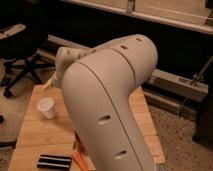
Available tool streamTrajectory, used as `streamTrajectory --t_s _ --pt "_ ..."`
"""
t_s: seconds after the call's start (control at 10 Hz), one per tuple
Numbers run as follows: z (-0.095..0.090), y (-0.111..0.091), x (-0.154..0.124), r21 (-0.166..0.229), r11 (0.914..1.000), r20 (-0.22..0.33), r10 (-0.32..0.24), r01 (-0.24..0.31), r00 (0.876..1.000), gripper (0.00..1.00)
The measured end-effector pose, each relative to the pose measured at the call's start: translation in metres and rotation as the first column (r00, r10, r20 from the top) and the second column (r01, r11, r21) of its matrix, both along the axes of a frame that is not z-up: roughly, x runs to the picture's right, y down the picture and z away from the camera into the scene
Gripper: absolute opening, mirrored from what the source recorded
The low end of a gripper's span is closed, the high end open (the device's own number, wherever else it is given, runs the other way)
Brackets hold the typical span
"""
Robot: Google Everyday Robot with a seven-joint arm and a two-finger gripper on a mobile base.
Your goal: Pick up the ceramic bowl
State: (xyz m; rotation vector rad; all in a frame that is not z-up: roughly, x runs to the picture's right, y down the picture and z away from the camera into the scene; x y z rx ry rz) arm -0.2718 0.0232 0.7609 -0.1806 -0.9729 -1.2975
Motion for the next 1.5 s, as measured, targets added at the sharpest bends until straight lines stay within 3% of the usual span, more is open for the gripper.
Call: streamTrajectory --t_s 1.2,1.5 --pt "0.0 0.0 0.0 0.0 1.0 0.0 0.0 0.0 1.0 0.8" --pt "-0.003 0.013 0.009 0.004 0.9997 0.009 -0.024 0.024 1.0 0.8"
